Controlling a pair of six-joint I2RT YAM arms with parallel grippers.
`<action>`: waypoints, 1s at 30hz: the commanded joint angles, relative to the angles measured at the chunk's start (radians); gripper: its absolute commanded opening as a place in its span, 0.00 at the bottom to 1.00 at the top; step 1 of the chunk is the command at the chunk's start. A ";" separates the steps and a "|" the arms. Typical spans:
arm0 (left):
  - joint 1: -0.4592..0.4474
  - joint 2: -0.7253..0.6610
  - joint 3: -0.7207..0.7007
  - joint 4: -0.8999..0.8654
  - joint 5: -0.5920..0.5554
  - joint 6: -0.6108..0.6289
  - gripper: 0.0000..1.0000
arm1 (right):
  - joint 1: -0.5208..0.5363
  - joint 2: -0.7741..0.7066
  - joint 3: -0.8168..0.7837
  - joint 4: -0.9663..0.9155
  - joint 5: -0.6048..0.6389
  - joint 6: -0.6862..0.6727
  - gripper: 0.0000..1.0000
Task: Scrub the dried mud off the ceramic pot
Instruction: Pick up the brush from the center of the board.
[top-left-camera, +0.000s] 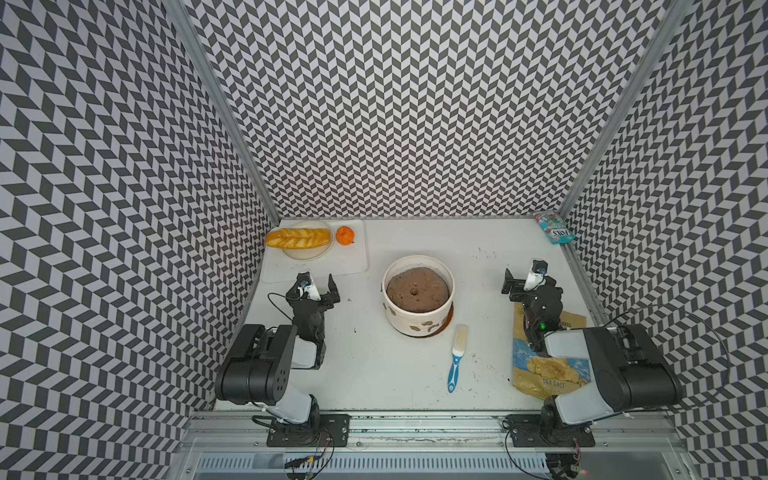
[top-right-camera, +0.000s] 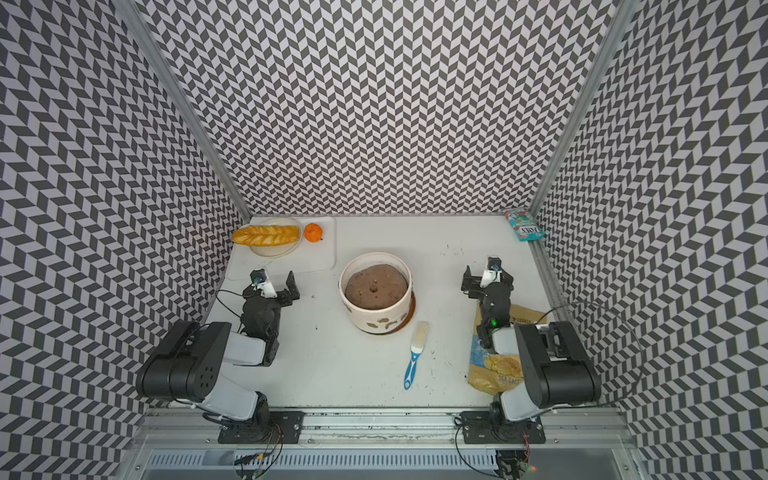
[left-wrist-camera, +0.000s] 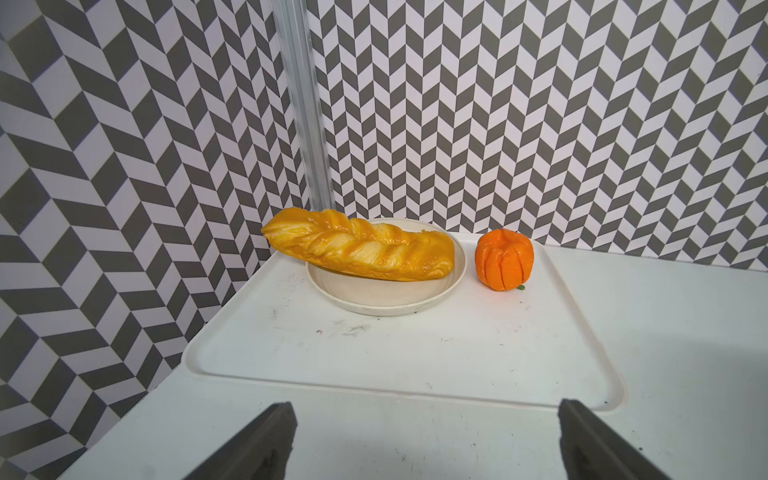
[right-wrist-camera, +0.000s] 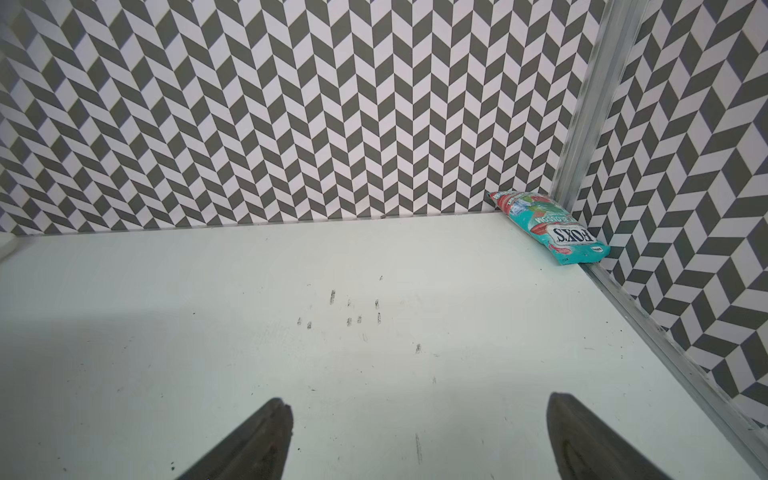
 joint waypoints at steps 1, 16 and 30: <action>0.000 -0.010 0.013 0.026 -0.007 -0.001 1.00 | -0.001 -0.005 0.006 0.054 0.001 0.010 1.00; 0.001 -0.011 0.012 0.027 -0.005 -0.001 1.00 | -0.001 -0.022 0.055 -0.040 -0.004 0.005 1.00; -0.016 -0.474 0.334 -0.851 -0.009 -0.353 1.00 | 0.017 -0.367 0.299 -0.766 -0.177 0.251 1.00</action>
